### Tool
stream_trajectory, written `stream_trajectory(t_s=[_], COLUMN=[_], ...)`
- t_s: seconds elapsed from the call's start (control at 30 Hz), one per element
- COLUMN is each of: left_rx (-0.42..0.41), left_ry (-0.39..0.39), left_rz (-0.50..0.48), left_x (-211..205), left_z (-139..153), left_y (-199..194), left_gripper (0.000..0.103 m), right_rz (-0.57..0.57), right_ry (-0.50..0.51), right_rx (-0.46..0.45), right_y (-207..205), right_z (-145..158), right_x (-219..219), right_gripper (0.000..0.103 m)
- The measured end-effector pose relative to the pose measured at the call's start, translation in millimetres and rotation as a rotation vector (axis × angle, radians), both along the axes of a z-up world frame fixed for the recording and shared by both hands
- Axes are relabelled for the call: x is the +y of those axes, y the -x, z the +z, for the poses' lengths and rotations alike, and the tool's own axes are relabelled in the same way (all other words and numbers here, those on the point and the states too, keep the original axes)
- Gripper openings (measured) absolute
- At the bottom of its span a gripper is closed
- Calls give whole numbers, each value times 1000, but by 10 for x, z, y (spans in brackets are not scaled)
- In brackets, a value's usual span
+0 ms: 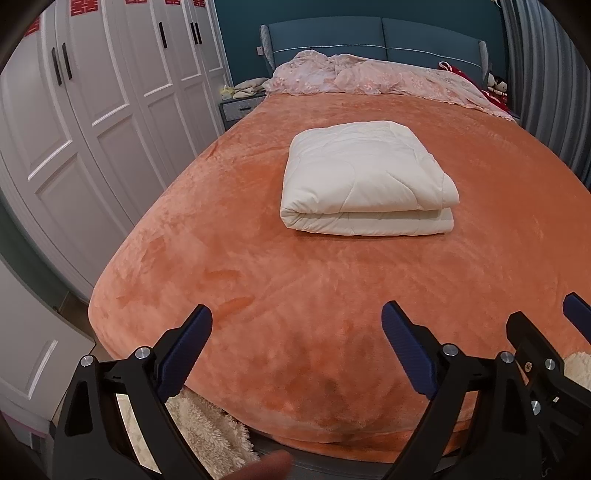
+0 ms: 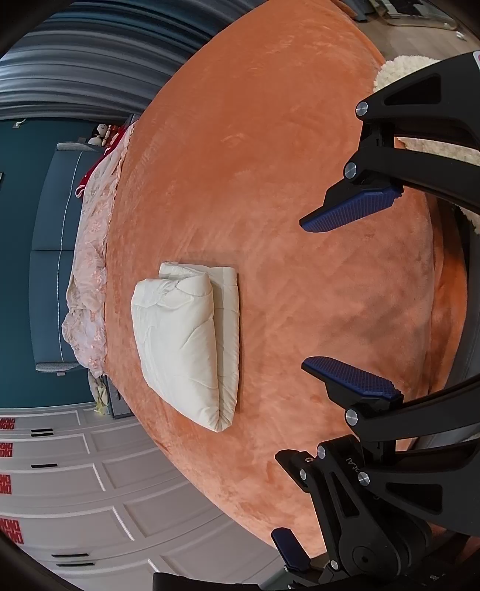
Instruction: Fold large clothes
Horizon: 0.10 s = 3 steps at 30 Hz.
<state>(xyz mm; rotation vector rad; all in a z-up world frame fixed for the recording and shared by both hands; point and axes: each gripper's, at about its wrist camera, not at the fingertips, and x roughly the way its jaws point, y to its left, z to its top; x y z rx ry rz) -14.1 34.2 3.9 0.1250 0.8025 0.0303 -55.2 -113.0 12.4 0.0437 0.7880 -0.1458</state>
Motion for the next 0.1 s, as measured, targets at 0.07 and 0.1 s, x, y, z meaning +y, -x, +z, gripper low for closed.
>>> stream_trajectory(t_s=[0.07,0.1], left_rx=[6,7], left_ry=[6,5], left_rz=[-8,-9], left_x=[8,6], left_z=[-4,-5], left_y=[-12,-13], left_gripper=[86,85], right_rz=[0,-1], right_ry=[0,-1], right_rx=[3,4], right_y=[-5,-9], right_z=[-3,-4], right_x=[-6,-9], right_gripper=[68,68])
